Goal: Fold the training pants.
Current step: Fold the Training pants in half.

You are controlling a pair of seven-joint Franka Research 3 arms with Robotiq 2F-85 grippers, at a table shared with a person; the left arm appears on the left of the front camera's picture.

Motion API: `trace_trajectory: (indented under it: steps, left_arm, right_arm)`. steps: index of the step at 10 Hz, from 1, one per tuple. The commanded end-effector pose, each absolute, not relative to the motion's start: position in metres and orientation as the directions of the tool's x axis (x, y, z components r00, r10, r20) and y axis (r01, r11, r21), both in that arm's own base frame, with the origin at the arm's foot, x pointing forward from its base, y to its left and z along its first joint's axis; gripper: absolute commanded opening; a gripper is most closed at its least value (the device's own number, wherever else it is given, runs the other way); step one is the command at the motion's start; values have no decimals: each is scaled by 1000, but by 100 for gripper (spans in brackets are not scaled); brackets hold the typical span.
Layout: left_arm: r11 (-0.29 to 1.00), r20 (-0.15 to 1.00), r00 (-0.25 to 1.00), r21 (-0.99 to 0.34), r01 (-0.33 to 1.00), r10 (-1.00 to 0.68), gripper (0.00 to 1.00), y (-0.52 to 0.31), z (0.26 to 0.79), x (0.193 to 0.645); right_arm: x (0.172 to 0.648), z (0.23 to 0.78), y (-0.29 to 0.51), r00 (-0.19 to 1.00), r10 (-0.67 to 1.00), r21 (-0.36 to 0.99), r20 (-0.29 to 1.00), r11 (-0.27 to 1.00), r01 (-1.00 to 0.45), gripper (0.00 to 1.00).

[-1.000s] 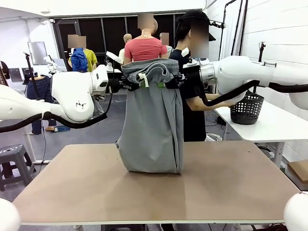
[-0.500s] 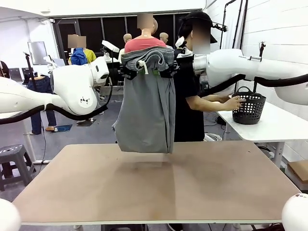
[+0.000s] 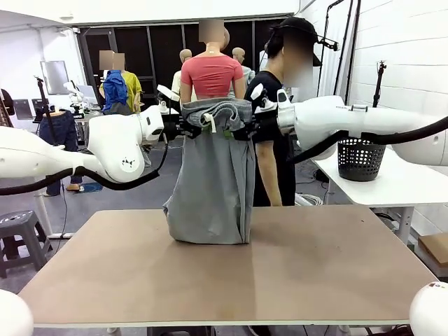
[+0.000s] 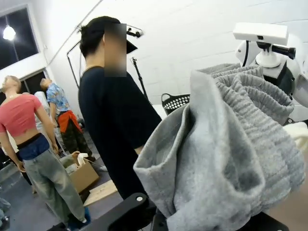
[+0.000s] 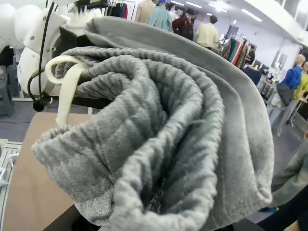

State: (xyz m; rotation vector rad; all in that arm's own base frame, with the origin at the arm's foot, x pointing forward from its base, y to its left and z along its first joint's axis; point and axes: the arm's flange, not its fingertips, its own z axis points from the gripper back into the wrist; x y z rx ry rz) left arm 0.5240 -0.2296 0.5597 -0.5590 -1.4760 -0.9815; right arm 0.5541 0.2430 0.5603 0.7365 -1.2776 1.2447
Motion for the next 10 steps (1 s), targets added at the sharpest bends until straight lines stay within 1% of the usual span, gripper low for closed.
trace_trajectory:
  steps: [1,3,4,5,7,10]
  left_arm:
    - [470,977,-125,195,861,-175,0,-225,568,520]
    - [409,977,39,51,911,-209,0,-215,553,507]
    - [383,965,126,-30,923,-229,0,-210,541,499]
    - [377,947,185,-76,923,-263,0,-209,530,494]
    - [351,917,242,-125,928,-316,0,-208,511,485]
    - [281,906,311,-231,932,-288,0,-206,482,467]
  right_arm:
    - [534,547,242,-98,237,-149,966,205,-967,0]
    - [520,530,234,82,184,61,979,119,-991,0]
    - [511,521,231,155,177,142,972,84,-986,0]
    - [505,514,228,196,188,187,962,66,-980,0]
    - [493,497,221,239,218,236,946,39,-971,0]
    - [480,461,216,319,267,325,910,23,-946,0]
